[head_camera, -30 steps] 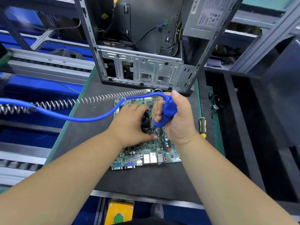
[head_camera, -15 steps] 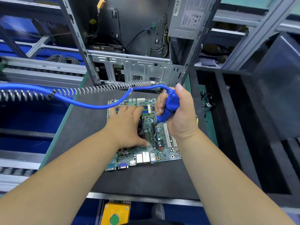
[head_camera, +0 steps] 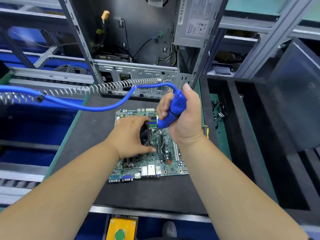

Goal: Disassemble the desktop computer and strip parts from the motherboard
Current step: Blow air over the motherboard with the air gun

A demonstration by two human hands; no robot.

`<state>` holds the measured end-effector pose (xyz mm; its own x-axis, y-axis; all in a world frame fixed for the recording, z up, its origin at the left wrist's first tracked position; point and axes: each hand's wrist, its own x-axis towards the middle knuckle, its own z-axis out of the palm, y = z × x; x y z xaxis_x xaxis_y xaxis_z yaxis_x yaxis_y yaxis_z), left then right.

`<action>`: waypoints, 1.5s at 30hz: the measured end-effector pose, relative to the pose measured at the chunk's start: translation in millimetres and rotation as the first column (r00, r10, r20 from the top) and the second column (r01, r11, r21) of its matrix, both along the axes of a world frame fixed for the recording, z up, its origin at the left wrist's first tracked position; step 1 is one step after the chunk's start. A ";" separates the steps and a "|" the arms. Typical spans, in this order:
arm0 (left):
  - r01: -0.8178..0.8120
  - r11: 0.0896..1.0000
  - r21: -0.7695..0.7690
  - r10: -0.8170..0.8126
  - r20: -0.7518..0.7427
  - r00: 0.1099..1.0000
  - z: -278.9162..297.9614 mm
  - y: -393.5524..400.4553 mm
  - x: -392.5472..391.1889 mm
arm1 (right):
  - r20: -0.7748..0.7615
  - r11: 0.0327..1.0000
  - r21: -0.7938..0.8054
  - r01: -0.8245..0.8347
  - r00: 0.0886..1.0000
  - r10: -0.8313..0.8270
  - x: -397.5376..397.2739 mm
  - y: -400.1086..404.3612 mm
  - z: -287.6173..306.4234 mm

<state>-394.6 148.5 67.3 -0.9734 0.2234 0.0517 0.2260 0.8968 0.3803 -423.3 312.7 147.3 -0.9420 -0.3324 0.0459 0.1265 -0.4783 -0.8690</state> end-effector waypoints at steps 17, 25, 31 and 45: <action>-0.376 0.616 0.692 0.280 0.254 0.926 -27.5 -66.4 38.2 | -0.006 0.992 0.058 -0.114 0.993 0.114 3.9 -91.0 -2.4; -0.327 0.554 0.765 0.265 0.210 0.941 -43.0 -70.7 18.6 | 0.007 0.986 0.130 -0.106 0.994 0.106 -11.6 -118.8 -20.9; -0.316 0.497 0.808 0.253 0.213 0.944 -46.4 -71.2 18.6 | -0.019 0.969 0.214 -0.124 0.991 0.131 -11.5 -122.5 -34.7; -0.319 0.481 0.816 0.258 0.216 0.942 -47.3 -71.8 18.8 | -0.078 0.945 0.297 -0.136 0.983 0.166 -13.0 -124.8 -30.0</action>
<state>-375.8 76.7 20.0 -0.9824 -0.1866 -0.0004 -0.0329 0.1711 0.9847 -436.3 187.9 117.4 -0.8751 -0.4836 0.0189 0.0820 -0.1868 -0.9790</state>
